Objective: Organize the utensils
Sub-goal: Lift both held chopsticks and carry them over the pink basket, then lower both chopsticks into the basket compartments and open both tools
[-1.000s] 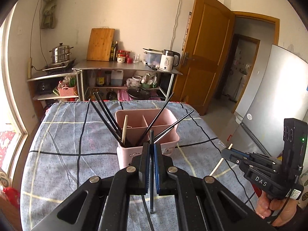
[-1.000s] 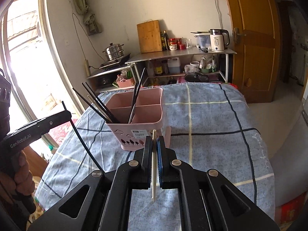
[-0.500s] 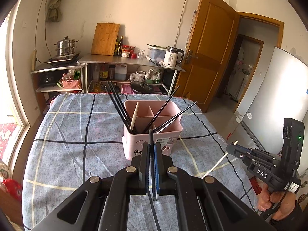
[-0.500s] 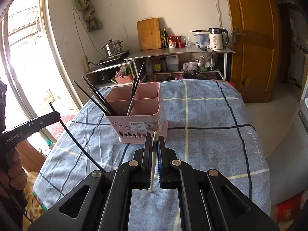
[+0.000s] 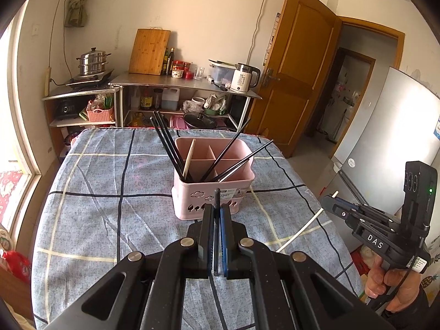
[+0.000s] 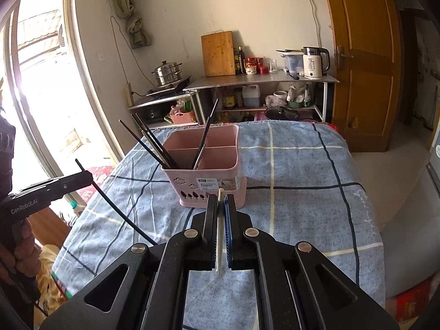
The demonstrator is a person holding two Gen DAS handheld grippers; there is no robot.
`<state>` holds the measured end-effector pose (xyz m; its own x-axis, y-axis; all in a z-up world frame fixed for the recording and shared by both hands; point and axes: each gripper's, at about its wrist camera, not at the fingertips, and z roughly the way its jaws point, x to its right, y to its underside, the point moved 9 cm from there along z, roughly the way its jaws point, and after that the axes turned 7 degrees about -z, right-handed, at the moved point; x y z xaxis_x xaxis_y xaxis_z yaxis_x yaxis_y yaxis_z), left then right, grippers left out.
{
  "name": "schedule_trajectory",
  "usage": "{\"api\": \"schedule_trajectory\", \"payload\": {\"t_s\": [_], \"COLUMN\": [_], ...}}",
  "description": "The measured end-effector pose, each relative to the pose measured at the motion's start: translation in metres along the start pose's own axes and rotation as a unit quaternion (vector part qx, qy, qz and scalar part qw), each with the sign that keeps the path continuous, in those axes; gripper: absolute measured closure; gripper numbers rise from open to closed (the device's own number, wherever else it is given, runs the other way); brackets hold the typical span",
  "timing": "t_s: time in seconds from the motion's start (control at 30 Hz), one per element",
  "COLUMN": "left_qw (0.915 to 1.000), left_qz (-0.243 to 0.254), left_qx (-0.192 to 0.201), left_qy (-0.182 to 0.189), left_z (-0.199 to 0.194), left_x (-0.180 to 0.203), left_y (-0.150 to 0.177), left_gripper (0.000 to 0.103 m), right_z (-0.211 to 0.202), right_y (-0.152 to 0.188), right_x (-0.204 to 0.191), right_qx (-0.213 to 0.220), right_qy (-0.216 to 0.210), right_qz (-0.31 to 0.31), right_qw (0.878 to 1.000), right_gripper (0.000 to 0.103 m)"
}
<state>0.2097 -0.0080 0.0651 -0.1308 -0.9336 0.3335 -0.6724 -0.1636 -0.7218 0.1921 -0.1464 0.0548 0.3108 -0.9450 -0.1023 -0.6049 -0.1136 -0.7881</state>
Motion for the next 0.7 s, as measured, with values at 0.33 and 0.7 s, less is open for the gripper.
{"api": "schedule_trajectory", "payload": {"t_s": [0.33,0.7], "left_qw": [0.9993,0.9961], "left_qz": [-0.019,-0.03], "left_qx": [0.03,0.081], "left_qy": [0.014,0.022], "left_z": [-0.005,-0.021], "left_x": [-0.002,-0.003], "left_y": [-0.045,-0.118], "left_gripper": [0.099,0.099], "right_z": [0.0,0.008], "right_y": [-0.041,-0.099], "right_x": [-0.01,-0.016], "right_qx": [0.041,0.087], "right_qy": [-0.009,-0.024], "right_qz": [-0.002,0.01], "right_qw": [0.999,0.996], "right_gripper": [0.098,0.098]}}
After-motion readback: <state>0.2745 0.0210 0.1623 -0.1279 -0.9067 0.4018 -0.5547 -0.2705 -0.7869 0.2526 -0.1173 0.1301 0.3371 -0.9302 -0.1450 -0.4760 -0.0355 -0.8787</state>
